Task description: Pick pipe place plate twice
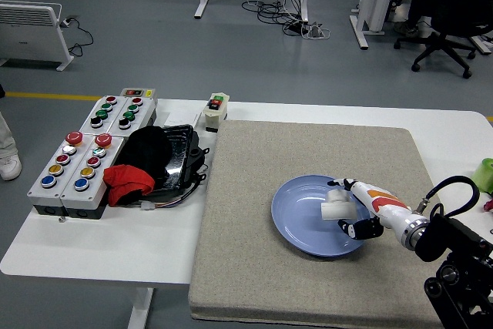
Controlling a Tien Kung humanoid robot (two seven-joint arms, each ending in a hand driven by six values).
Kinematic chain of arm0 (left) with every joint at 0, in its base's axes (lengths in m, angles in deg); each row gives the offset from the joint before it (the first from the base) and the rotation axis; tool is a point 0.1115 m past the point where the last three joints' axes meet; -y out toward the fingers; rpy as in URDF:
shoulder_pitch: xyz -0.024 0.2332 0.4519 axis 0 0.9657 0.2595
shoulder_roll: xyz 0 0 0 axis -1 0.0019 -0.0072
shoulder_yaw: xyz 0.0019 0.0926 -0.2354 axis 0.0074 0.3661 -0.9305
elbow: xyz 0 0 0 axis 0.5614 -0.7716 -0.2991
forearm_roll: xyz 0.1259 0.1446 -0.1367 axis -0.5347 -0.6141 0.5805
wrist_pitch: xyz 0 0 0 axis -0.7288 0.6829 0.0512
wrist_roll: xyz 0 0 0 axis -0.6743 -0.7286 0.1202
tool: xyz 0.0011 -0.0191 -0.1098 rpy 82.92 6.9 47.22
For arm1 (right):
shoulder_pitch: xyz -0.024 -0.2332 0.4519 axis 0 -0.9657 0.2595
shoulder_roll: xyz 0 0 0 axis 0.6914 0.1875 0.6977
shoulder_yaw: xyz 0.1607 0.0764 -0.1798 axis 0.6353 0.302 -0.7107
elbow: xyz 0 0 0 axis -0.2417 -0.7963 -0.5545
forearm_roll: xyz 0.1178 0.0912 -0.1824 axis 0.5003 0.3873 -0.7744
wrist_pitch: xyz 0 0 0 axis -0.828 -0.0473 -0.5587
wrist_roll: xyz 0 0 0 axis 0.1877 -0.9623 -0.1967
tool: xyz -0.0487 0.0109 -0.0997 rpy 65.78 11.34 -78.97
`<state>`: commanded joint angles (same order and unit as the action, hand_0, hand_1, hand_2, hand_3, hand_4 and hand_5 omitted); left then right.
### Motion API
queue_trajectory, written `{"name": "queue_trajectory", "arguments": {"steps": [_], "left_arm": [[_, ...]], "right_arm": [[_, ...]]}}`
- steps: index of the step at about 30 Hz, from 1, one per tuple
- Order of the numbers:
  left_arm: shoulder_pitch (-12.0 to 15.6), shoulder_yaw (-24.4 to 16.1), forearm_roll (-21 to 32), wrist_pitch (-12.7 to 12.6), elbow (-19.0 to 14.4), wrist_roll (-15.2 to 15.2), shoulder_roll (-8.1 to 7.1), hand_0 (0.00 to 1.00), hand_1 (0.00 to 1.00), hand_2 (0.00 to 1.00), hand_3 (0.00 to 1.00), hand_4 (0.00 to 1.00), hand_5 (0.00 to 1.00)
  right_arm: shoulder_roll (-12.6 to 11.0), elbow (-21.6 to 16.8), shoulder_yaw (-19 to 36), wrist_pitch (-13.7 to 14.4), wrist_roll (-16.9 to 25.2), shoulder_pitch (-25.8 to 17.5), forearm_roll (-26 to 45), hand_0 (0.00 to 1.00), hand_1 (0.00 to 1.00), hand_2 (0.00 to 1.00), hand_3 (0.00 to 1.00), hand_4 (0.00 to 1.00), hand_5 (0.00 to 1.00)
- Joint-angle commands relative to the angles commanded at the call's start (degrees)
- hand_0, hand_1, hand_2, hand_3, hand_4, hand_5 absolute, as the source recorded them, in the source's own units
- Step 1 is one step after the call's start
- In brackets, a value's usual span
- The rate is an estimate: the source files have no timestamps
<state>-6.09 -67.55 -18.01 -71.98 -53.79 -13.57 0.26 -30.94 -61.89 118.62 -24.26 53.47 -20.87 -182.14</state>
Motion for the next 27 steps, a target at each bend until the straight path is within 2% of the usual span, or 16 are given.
{"name": "queue_trajectory", "arguments": {"steps": [8,13,16,21,24,27], "left_arm": [[-0.03,0.03,0.02,0.03,0.00,-0.03,0.02,0.623,0.587,0.514,0.589,0.271,0.998],[-0.05,0.03,0.07,0.03,0.00,-0.04,0.04,0.623,0.587,0.513,0.589,0.271,0.998],[-0.06,0.04,0.03,0.05,-0.01,-0.05,0.03,0.623,0.587,0.513,0.589,0.271,0.998],[-0.05,-0.02,-0.06,0.08,-0.02,-0.11,0.04,0.623,0.586,0.512,0.589,0.271,0.998],[-0.09,-0.05,-0.01,0.06,-0.02,-0.13,0.11,0.623,0.585,0.511,0.589,0.271,0.998],[-0.19,0.01,0.00,0.01,-0.11,-0.16,0.11,0.623,0.585,0.511,0.589,0.271,0.998]], "right_arm": [[0.05,-0.25,0.93,0.09,-0.62,-0.47,0.11,0.998,0.958,0.998,0.998,0.823,0.326],[0.27,-0.52,4.44,3.59,-1.20,-0.87,0.64,0.998,0.944,0.998,0.996,0.799,0.334],[0.25,0.05,6.71,4.01,-1.53,-0.79,0.14,0.998,0.944,0.998,0.996,0.799,0.334],[-0.25,2.76,10.11,1.88,-1.32,-0.07,-1.58,0.998,0.944,0.998,0.975,0.788,0.321],[-1.20,5.36,10.03,-0.05,-1.62,0.90,-2.18,0.998,0.937,0.998,0.949,0.760,0.296],[-1.87,7.69,9.03,-0.24,-1.42,2.02,-2.62,0.998,0.937,0.998,0.949,0.760,0.296]]}}
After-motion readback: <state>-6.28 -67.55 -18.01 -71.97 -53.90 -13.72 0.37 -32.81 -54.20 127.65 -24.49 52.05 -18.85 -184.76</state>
